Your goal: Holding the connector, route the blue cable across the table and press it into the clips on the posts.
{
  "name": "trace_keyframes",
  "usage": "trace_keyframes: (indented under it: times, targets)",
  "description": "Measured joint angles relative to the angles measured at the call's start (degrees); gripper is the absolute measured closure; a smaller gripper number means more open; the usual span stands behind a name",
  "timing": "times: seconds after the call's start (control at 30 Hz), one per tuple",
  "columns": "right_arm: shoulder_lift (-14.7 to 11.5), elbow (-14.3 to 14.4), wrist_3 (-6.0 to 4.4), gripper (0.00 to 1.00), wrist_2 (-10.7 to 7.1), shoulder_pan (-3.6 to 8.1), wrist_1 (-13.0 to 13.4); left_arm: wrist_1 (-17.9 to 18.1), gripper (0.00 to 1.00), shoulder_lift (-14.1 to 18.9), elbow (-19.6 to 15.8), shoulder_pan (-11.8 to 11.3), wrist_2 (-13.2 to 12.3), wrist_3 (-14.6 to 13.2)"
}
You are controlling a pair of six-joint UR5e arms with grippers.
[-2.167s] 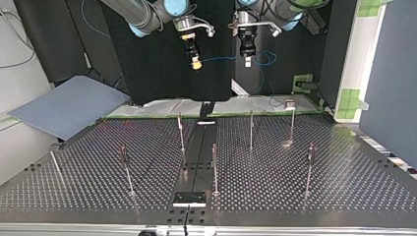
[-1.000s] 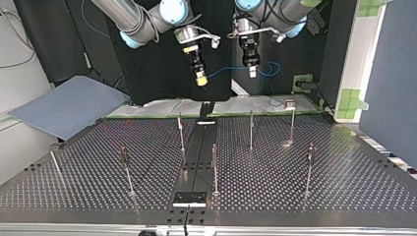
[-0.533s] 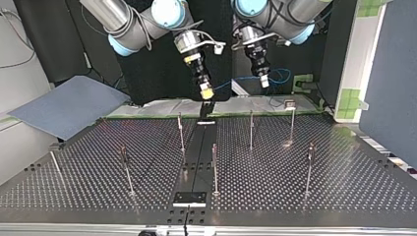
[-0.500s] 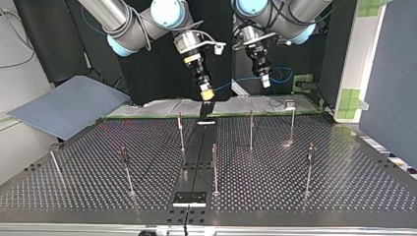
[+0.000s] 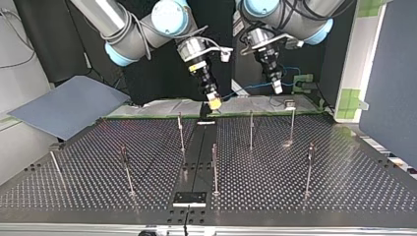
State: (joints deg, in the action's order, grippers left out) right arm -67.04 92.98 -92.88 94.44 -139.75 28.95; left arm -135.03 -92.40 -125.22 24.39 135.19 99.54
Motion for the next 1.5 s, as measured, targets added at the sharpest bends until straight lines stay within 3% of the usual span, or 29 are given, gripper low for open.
trace_keyframes:
  times: [0.17,0.43,0.93,1.2,1.5]
  targets:
    - [1.9,-2.3,-0.03,1.00,-0.02,-0.33,-2.5,-2.4,1.00,2.4,0.3,-1.2,-0.2,1.2]
    - [2.4,-4.9,-0.04,1.00,-0.04,-0.91,-6.4,-6.1,1.00,6.2,0.3,-3.0,-0.9,1.8]
    - [3.9,-12.1,-0.12,1.00,-0.06,-2.14,-11.4,-13.2,1.00,13.1,1.1,-8.9,-7.5,3.9]
    - [5.9,-16.4,-0.12,1.00,0.13,-2.80,-13.4,-17.6,1.00,13.6,2.6,-13.3,-11.9,3.7]
    - [6.7,-20.5,0.19,1.00,0.75,-4.04,-15.1,-20.3,1.00,11.2,5.8,-17.3,-16.2,3.9]
